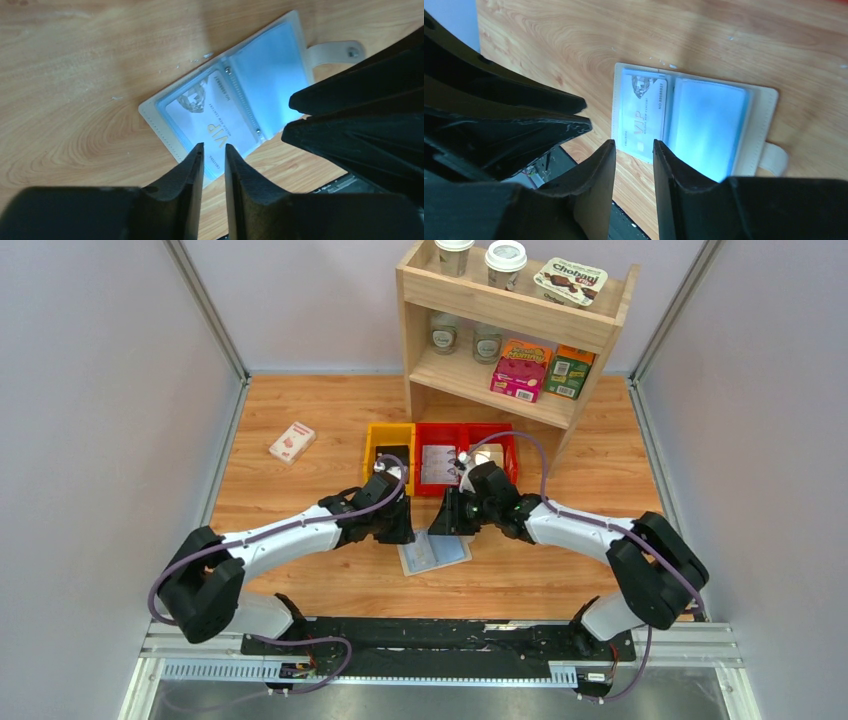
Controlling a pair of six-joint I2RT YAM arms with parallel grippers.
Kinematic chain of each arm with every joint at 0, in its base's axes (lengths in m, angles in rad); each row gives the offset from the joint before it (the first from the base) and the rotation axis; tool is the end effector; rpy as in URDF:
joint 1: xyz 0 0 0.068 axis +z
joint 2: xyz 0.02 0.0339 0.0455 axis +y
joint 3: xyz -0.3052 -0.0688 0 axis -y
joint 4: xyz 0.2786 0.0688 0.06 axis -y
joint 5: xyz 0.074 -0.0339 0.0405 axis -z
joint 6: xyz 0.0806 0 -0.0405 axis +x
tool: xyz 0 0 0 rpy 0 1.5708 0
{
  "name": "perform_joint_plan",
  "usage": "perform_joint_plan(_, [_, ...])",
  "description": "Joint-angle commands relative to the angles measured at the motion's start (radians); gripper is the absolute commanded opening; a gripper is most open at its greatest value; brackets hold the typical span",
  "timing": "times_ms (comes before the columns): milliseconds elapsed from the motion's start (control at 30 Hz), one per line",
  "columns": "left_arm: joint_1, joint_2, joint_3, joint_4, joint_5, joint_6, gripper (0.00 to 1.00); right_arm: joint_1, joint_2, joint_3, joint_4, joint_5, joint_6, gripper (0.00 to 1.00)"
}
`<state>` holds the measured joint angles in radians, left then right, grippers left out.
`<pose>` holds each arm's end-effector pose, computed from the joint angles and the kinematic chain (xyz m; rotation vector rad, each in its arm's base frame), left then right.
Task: Take the credit cards out of the card holder
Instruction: Remove the credit card from the card holder.
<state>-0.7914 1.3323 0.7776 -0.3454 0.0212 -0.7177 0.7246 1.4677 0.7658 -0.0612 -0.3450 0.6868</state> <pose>0.2184 -0.2234 0.1932 0.1051 2.5917 -0.6392 0.2428 0.2513 0.1794 -0.2374 2.5388 1.0420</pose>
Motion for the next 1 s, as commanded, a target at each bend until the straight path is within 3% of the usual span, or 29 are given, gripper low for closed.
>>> perform_joint_plan(0, [-0.002, 0.07, -0.018, 0.048, 0.019, -0.045, 0.26, 0.016, 0.066, 0.02, 0.1, -0.049, 0.014, 0.36])
perform_joint_plan(467, [0.0, 0.177, 0.018, -0.03, -0.003, -0.045, 0.13, 0.033, 0.218, 0.061, 0.066, -0.088, 0.02, 0.39])
perform_joint_plan(667, [0.0, 0.215, 0.025, -0.018, 0.028, -0.029, 0.01, 0.036, 0.224, 0.064, 0.073, -0.132, 0.022, 0.36])
perform_joint_plan(967, [0.001, 0.206, 0.017, -0.017, 0.025, -0.032, 0.0, 0.039, 0.151, 0.033, 0.165, -0.177, 0.034, 0.29])
